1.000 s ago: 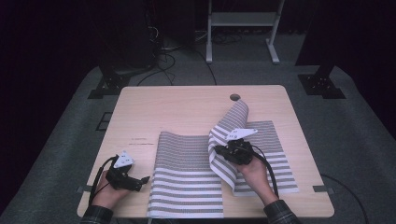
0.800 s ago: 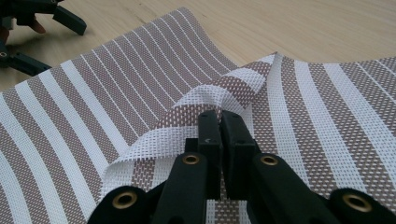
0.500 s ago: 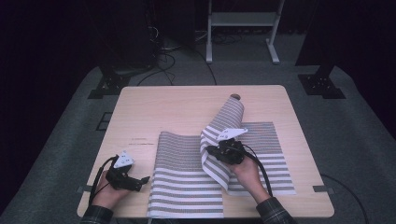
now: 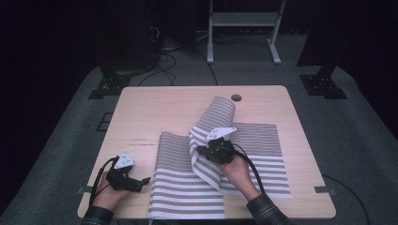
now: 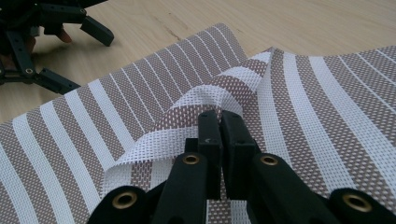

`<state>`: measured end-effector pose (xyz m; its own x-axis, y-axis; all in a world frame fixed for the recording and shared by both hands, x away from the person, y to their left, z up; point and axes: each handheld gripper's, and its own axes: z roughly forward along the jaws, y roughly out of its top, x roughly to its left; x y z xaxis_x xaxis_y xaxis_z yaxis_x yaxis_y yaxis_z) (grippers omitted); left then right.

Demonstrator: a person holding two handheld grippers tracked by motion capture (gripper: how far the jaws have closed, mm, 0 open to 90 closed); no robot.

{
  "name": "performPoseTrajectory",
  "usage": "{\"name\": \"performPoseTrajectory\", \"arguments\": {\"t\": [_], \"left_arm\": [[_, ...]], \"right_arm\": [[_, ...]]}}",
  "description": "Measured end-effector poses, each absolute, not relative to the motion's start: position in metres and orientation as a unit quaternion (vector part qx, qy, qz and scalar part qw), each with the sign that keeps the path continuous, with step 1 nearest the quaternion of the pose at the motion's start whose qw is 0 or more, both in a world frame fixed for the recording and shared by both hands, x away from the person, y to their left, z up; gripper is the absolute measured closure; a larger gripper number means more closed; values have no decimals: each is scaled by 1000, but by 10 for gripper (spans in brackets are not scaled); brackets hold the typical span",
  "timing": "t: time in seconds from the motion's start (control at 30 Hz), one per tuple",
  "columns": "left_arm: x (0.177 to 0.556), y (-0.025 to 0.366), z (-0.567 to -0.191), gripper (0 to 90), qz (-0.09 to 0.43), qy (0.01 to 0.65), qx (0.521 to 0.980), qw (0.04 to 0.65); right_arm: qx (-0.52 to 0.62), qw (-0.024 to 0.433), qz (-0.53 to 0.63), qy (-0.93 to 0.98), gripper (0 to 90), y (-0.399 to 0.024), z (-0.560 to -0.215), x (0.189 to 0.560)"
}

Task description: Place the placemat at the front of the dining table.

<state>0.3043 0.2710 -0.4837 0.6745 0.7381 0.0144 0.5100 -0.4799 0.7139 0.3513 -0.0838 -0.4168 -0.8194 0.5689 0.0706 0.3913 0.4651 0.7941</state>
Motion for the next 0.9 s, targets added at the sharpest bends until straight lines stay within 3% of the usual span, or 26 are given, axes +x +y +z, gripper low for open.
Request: {"name": "performPoseTrajectory", "arguments": {"t": [0.9], "left_arm": [[304,271,-484,0,162,369,845,352]], "right_arm": [[252,79,445,856,872,-19,-413,364]]}}
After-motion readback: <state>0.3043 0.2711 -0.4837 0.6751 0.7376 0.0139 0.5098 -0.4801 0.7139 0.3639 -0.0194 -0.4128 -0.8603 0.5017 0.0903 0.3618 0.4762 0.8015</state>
